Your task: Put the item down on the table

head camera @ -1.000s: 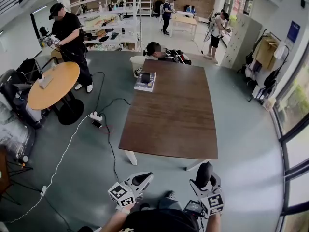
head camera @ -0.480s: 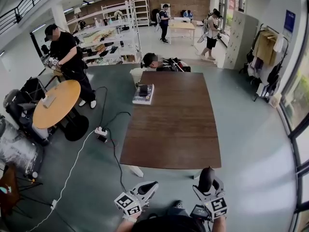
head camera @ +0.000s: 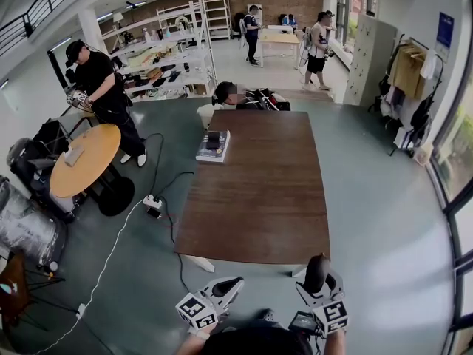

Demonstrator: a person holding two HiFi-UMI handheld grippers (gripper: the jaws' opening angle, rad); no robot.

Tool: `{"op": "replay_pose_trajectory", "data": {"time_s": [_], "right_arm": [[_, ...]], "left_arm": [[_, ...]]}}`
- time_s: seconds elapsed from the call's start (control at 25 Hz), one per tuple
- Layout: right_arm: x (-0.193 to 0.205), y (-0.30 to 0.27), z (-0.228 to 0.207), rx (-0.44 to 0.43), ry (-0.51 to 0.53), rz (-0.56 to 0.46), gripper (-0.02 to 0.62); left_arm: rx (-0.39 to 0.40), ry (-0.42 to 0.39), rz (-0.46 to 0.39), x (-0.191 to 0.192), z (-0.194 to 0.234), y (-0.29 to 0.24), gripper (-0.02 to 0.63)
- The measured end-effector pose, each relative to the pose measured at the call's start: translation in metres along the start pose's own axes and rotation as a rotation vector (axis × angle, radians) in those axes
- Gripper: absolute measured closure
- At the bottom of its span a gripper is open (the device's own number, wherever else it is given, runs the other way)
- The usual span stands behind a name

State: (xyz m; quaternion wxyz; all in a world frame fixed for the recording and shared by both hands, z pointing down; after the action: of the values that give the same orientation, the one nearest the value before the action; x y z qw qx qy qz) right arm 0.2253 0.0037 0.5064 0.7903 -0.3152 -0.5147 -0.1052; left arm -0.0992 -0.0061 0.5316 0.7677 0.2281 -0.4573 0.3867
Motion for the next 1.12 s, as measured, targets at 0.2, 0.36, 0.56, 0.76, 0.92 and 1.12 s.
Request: {"op": "replay_pose_trajectory", "data": {"time_s": [0.2, 0.36, 0.56, 0.76, 0.92, 1.12], "right_arm": [[0.013, 0.010, -0.025, 0.008, -0.003, -0.002, 0.264], [0.023, 0.020, -0.040, 0.022, -0.015, -0.009, 0.264], [0.031, 0.027, -0.049, 0.028, -0.024, -0.021, 0.264], [0.038, 0.034, -0.047, 0.032, -0.035, -0.019, 0.264], [0.047, 0.042, -0.050, 0.058, -0.056, -0.002, 0.264], [0.050, 0.053, -0.058, 0.098, -0.078, 0.016, 0.264]], "left_arm": [[-0.004, -0.004, 0.001, 0.006, -0.012, -0.025, 0.600], [0.002, 0.008, 0.008, 0.012, -0.023, -0.042, 0.600], [0.020, 0.007, 0.035, 0.017, -0.037, -0.055, 0.600], [0.025, 0.000, 0.049, 0.023, -0.040, -0.059, 0.600], [0.045, 0.008, 0.066, 0.026, -0.040, -0.069, 0.600], [0.089, -0.004, 0.081, 0.025, -0.043, -0.088, 0.600]]}}
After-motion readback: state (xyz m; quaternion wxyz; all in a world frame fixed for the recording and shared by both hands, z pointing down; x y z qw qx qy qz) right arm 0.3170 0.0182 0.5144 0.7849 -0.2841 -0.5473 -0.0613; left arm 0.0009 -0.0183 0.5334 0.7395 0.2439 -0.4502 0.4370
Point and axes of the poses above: the fingertips, and each gripper's own axes: y backward along the fingers, z to its left, x out of its underside, the point moved 10 cm from there along y, backward along the fingers, and after that the axes turned 10 degrees about y, right-handed, at the moved point
